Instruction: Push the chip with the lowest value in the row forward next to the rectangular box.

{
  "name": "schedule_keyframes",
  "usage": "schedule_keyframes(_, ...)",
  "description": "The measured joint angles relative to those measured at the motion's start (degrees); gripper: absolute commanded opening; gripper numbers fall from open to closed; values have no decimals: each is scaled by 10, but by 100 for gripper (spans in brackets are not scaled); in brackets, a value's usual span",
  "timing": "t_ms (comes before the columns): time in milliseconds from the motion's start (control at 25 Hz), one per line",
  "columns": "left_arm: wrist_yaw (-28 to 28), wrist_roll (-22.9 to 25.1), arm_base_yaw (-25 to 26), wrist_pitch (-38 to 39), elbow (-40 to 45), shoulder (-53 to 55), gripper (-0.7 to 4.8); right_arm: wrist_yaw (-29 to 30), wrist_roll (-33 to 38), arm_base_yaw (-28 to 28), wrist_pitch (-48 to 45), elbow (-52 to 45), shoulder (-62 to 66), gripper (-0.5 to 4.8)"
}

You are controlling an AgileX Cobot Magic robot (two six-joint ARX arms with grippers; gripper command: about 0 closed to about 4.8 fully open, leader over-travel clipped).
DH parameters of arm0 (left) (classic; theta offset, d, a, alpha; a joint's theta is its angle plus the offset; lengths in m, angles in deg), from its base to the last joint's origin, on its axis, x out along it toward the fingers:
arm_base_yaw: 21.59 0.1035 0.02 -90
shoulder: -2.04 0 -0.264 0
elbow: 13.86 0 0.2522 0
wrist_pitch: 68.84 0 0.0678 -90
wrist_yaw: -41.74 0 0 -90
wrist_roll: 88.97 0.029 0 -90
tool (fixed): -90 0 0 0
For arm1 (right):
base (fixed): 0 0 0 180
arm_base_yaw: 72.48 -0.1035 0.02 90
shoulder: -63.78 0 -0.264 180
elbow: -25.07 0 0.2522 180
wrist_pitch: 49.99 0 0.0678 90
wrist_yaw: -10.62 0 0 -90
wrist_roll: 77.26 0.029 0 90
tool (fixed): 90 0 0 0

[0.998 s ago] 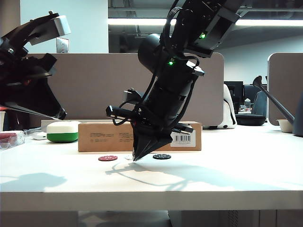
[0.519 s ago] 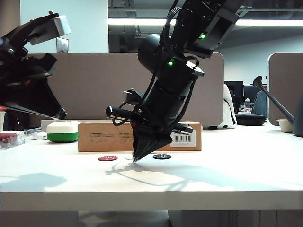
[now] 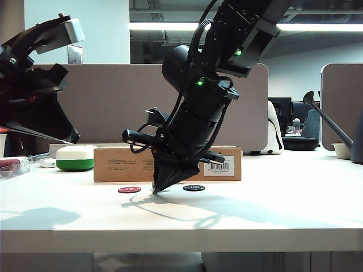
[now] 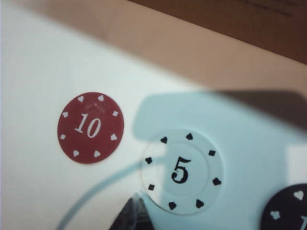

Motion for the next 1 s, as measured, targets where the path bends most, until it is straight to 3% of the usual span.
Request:
schedule_keyframes(319,0,0,0,0,0,0,-5,-9,6,0,7,1,0,-9)
schedule_keyframes(599,0,0,0,0,0,0,-5,-60,6,-2,17,2,-2,-9)
schedule_keyframes(998,0,0,0,0,0,0,-5,-69,21,0,-7,0,1,-9)
